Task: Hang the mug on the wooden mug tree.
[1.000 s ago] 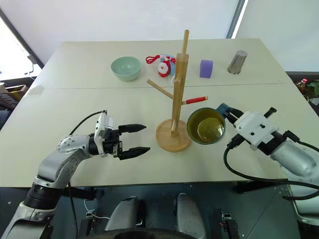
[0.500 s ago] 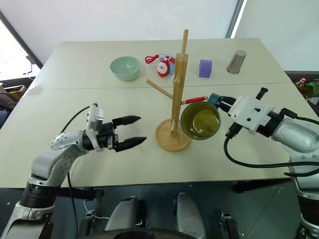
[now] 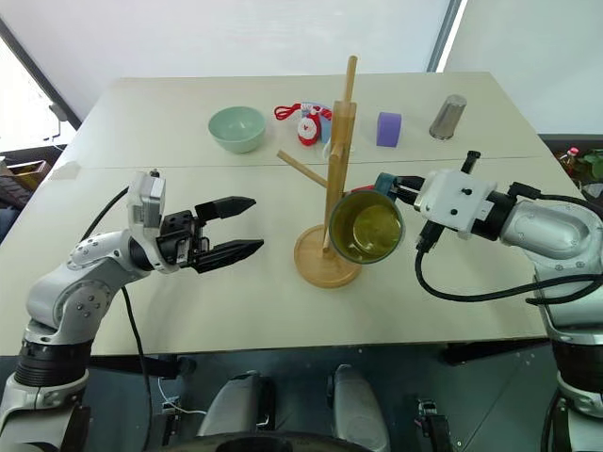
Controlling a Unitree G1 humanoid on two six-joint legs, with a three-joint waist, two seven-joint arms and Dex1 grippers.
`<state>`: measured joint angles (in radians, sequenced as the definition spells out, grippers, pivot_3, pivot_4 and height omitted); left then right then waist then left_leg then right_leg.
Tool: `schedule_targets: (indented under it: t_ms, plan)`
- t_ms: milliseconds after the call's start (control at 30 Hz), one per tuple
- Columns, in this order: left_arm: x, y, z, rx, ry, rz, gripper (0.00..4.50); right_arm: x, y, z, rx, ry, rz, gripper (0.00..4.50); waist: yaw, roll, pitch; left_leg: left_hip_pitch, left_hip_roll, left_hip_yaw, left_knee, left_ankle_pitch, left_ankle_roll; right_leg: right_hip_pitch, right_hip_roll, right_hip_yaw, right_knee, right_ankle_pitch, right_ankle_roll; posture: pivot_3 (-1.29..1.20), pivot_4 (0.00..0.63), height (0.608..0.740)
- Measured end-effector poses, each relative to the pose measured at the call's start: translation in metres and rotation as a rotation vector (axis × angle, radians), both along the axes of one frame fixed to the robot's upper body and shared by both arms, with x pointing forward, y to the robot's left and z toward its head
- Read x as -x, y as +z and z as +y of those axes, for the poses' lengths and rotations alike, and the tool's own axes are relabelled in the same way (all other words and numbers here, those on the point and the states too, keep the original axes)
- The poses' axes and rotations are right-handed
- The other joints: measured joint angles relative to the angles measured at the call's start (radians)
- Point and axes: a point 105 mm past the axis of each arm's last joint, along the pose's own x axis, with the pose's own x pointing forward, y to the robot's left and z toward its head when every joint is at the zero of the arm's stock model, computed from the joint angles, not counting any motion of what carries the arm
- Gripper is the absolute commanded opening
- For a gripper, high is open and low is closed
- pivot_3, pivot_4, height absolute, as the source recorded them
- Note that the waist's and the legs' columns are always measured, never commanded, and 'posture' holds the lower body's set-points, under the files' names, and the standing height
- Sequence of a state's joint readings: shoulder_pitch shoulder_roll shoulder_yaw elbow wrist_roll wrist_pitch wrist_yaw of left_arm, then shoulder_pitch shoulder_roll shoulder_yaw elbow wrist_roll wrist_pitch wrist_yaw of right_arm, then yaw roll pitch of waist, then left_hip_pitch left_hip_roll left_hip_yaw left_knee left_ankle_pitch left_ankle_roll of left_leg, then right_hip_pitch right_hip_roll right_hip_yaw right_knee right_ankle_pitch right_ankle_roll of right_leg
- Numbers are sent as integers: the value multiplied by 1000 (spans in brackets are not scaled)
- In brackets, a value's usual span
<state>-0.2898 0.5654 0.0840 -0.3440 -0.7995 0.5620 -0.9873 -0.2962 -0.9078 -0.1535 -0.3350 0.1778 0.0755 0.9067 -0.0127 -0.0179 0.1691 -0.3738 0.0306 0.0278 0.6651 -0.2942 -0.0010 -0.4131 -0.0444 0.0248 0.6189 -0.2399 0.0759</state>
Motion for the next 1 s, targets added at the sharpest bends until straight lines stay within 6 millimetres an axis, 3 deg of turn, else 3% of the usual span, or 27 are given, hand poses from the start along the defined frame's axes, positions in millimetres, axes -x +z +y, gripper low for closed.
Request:
schedule_targets:
  t_ms: [200, 233, 300, 400, 633, 733, 867, 1000]
  plan:
    - [2, 4, -2, 7, -6, -12, 4500, -6, -4, 2, 24, 7, 23, 26, 1, 0, 0, 0, 0, 0, 0, 0, 0, 0, 0, 0, 0, 0, 0, 0, 150, 740]
    - [2, 4, -2, 7, -4, -12, 4500, -7, -5, 3, 25, 9, 25, 655, 1, 0, 0, 0, 0, 0, 0, 0, 0, 0, 0, 0, 0, 0, 0, 0, 150, 740]
    - [2, 4, -2, 7, -2, -12, 4500, -8, -2, 4, 25, 13, 17, 1322, 1, 0, 0, 0, 0, 0, 0, 0, 0, 0, 0, 0, 0, 0, 0, 0, 150, 740]
    - [2, 4, -2, 7, 1, -12, 4500, -9, 4, 6, 31, 17, -12, 2895, 1, 0, 0, 0, 0, 0, 0, 0, 0, 0, 0, 0, 0, 0, 0, 0, 150, 740]
    - [-7, 2, 0, 33, 70, -9, 4500, -2, 13, -21, -63, -110, -8, 2895, 5, -1, 0, -1, 0, 0, 0, 0, 0, 0, -1, 0, -1, 0, 0, 0, 150, 740]
    - [-19, -11, 9, 18, 182, 19, 4500, 5, 11, -39, -310, -189, 44, 2895, 3, -1, 0, 1, 0, -1, 0, 0, 0, 2, 0, 0, -1, 0, 0, 0, 150, 740]
    - [-40, -46, 30, -14, 411, 82, 4500, 9, -31, -61, -585, -329, 163, 2895, 0, -1, 0, 1, 0, -1, 0, 0, 0, 2, 0, 0, 0, 0, 0, 0, 150, 740]
    - [-58, -62, 47, -65, 607, 48, 4500, 8, -60, -72, -723, -436, 182, 2895, 0, -1, 0, 2, 1, 0, 0, 0, 0, 2, 0, 0, 0, 0, 0, 0, 150, 740]
